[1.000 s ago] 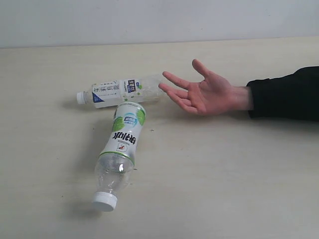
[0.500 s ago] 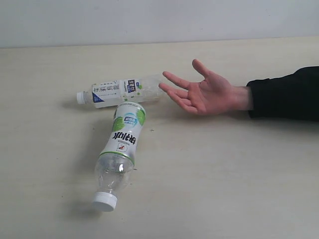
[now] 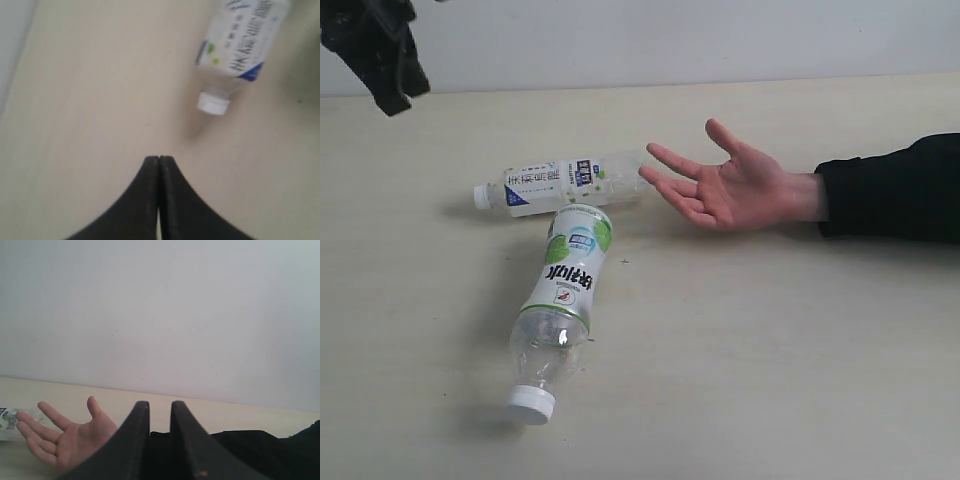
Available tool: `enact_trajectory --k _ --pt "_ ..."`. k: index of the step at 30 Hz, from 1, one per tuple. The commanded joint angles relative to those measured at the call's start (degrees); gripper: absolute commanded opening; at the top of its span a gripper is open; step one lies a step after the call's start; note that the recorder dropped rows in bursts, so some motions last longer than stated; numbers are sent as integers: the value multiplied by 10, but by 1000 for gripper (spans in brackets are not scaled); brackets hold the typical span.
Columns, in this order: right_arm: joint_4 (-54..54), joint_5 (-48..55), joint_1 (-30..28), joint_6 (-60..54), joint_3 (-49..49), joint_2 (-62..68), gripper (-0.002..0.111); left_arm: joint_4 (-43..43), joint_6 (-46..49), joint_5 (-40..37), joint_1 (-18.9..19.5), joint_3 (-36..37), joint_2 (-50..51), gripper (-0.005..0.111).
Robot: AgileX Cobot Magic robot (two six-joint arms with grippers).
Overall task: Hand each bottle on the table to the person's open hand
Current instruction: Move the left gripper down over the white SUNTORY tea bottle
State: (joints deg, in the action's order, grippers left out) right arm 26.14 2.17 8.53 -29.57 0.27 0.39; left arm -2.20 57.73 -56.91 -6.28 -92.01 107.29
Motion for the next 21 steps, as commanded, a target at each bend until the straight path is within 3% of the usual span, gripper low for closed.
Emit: enact_trajectory --k 1,6,9,15,17,21 --pt "2 -1 -3 -3 -3 -4 17 -107 136 -15 0 -31 66 0" --pt "2 -1 -3 -3 -3 -4 17 -142 166 -2 -2 -63 120 2" --pt "2 -1 -3 -3 -3 -4 17 -147 166 -1 -5 -66 127 16" --pt "2 -1 -3 -3 -3 -4 17 -164 171 -2 -17 -66 134 61" --pt "2 -1 -3 -3 -3 -4 17 -164 168 -2 -22 -66 138 66" --pt "2 -1 -3 -3 -3 -4 17 -162 168 -1 -35 -66 147 67"
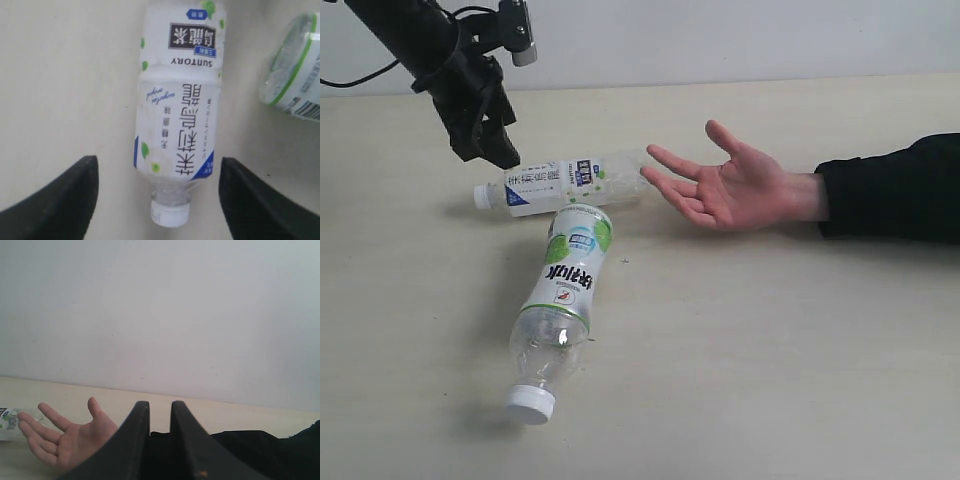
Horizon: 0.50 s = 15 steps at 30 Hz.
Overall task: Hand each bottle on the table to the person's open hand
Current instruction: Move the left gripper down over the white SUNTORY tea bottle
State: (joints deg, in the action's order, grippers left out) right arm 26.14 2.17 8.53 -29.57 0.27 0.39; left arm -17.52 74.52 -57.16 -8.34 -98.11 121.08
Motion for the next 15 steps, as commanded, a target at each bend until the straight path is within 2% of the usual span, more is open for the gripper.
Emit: enact_trajectory --k 1,6,11,15 --pt "2 -1 -3 -3 -3 -4 17 -9 0 2 -20 -5 12 67" --pt "2 -1 -3 -3 -3 -4 17 -7 -5 15 -38 -5 19 68" --pt "2 -1 -3 -3 -3 -4 17 -8 -15 37 -46 -5 33 77" --pt "2 -1 -3 -3 -3 -4 17 -6 -17 59 -46 -5 43 78"
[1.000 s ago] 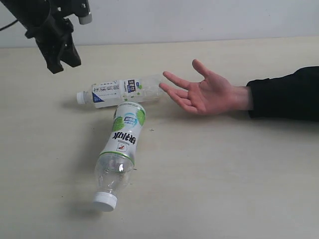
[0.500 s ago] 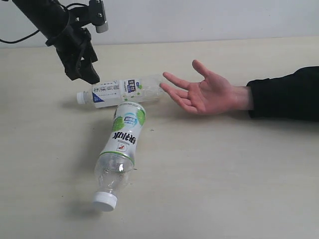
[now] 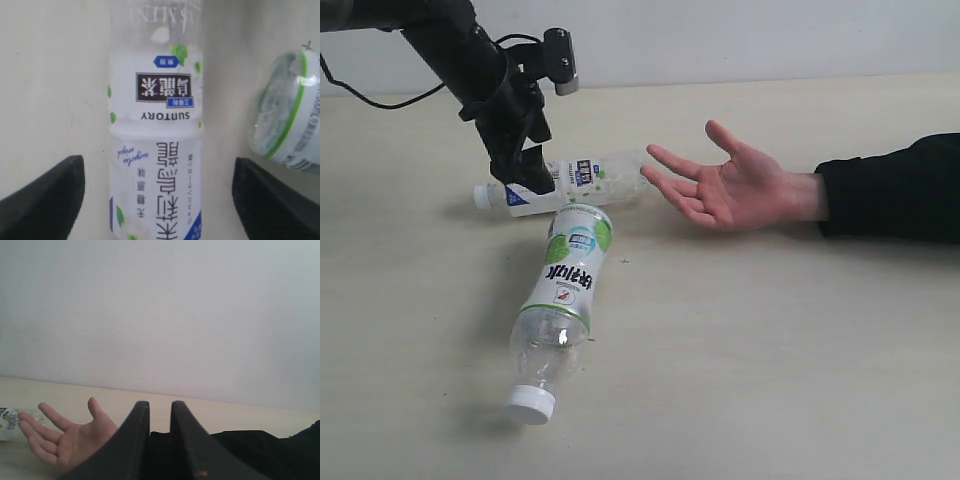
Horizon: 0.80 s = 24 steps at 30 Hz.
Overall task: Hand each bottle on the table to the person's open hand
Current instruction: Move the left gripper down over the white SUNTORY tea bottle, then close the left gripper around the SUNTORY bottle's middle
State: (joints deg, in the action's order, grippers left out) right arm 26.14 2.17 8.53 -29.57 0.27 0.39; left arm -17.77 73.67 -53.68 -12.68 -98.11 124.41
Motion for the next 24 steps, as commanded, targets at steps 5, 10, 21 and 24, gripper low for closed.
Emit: enact_trajectory --k 5,10,21,24 --pt "2 -1 -3 -3 -3 -4 17 20 -8 33 -3 -5 24 78" --pt "2 -1 -3 -3 -3 -4 17 21 -8 41 -3 -5 36 78" --pt "2 -1 -3 -3 -3 -4 17 21 -8 45 -3 -5 49 78" --pt "2 -1 -3 -3 -3 -4 17 21 -8 45 -3 -5 50 78"
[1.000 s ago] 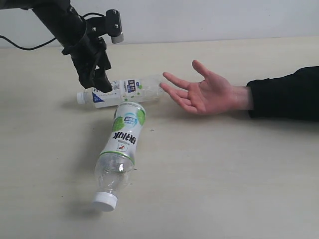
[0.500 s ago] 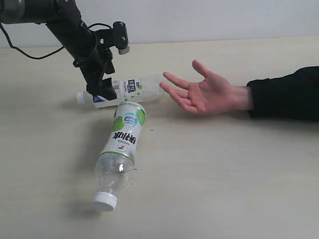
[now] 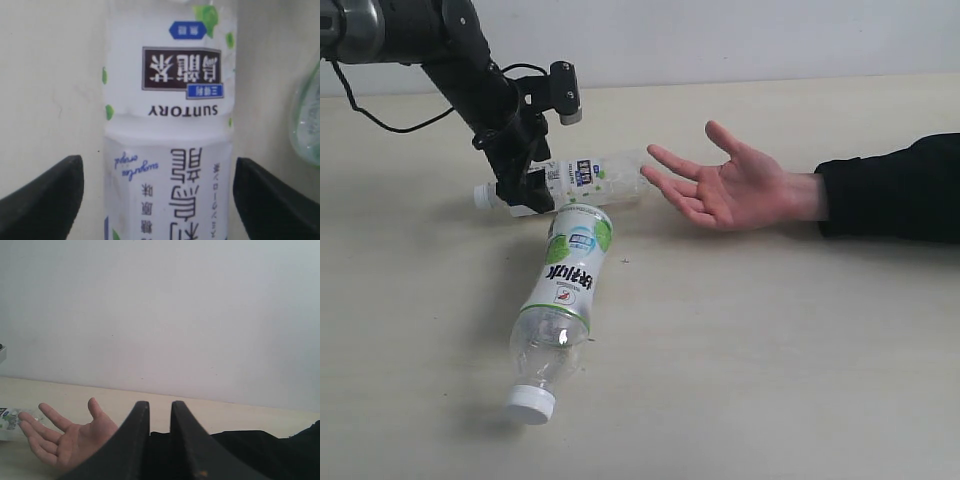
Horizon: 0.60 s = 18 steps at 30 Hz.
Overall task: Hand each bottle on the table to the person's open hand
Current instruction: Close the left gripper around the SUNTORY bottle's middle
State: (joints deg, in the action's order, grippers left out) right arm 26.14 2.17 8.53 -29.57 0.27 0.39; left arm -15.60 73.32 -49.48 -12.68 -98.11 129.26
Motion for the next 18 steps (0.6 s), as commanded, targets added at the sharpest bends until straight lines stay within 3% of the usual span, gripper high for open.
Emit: enact_trajectory --k 1,18 --pt "2 -1 -3 -3 -3 -4 17 -1 -5 3 -3 -5 2 78" --pt "2 -1 -3 -3 -3 -4 17 -1 -5 0 -3 -5 3 77"
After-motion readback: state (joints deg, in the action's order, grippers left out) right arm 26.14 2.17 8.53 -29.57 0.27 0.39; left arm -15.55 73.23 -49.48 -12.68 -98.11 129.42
